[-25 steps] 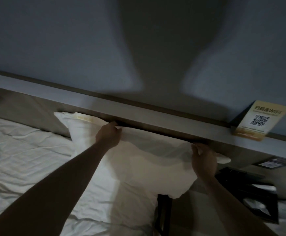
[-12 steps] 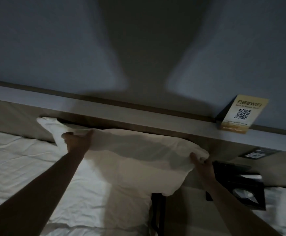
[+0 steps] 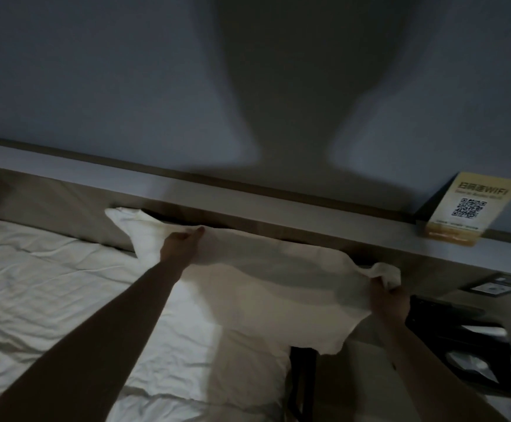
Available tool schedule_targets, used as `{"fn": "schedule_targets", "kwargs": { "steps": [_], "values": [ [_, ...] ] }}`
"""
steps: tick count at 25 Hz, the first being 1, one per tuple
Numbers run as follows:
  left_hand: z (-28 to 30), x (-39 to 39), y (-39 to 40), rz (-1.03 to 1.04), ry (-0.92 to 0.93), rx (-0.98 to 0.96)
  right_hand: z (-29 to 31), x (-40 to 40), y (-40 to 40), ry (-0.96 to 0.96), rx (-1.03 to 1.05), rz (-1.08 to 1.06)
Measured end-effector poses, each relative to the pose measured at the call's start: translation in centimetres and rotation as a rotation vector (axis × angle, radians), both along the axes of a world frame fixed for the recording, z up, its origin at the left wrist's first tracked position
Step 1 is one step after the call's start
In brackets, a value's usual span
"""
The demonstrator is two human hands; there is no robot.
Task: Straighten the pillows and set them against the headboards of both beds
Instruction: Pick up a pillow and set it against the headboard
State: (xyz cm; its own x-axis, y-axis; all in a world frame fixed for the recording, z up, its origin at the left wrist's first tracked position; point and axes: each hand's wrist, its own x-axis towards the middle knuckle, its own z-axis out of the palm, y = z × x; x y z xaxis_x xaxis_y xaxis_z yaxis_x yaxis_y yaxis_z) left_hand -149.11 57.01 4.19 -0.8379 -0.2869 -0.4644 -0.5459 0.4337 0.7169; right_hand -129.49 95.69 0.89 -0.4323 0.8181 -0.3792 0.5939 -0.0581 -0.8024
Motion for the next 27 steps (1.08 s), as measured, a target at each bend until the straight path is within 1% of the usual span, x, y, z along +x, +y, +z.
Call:
{"fn": "schedule_targets", "kwargs": {
  "steps": [2, 4, 6, 7, 8, 11, 14, 16, 18, 19, 21, 23, 25, 27],
  "values": [
    [0.3, 0.3, 0.4, 0.035, 0.014, 0.032, 0.4, -0.3, -0.9, -0.010, 0.035, 0.006],
    [0.4, 0.3, 0.2, 0.092, 0.018, 0.088, 1.1, 0.8, -2.6, 0.017, 0.190, 0.053],
    [0.3, -0.3, -0.4, 0.111, 0.013, 0.099, 1.6, 2.5, -4.8, 0.050, 0.412, 0.189],
    [0.4, -0.8, -0.8, 0.117, 0.008, 0.096, 2.1, 2.7, -5.8, 0.055, 0.511, 0.289],
    [0.5, -1.4, -1.1, 0.130, -0.015, 0.101, 2.1, 2.5, -6.2, 0.064, 0.561, 0.387],
    [0.8, -2.8, -1.0, 0.182, -0.063, 0.180, 2.4, 0.0, -6.7, 0.126, 0.485, 0.613],
    [1.0, -4.0, -0.8, 0.140, -0.100, 0.134, 1.8, -2.2, -6.3, 0.112, 0.565, 0.714],
    [1.2, -4.3, -0.5, 0.106, -0.100, 0.053, 1.1, -2.8, -5.9, 0.079, 0.612, 0.766],
    [2.0, -3.6, 0.5, 0.072, -0.020, -0.019, 0.6, -2.5, -5.4, 0.045, 0.635, 0.791],
    [1.9, -3.4, 0.9, 0.066, 0.044, -0.021, 0.4, -2.3, -5.0, 0.025, 0.633, 0.777],
    [1.7, -2.6, 1.3, 0.045, 0.143, 0.025, -0.2, -1.7, -4.3, -0.008, 0.625, 0.742],
    [1.3, -2.1, 1.2, -0.024, 0.173, 0.048, -0.7, -1.2, -3.9, -0.045, 0.622, 0.759],
    [0.8, -1.4, 1.0, -0.117, 0.137, -0.042, -1.4, -0.8, -4.0, -0.070, 0.633, 0.837],
    [0.1, 0.4, 1.2, -0.271, 0.159, -0.226, -2.0, -0.4, -4.3, -0.112, 0.667, 0.916]
  ]
}}
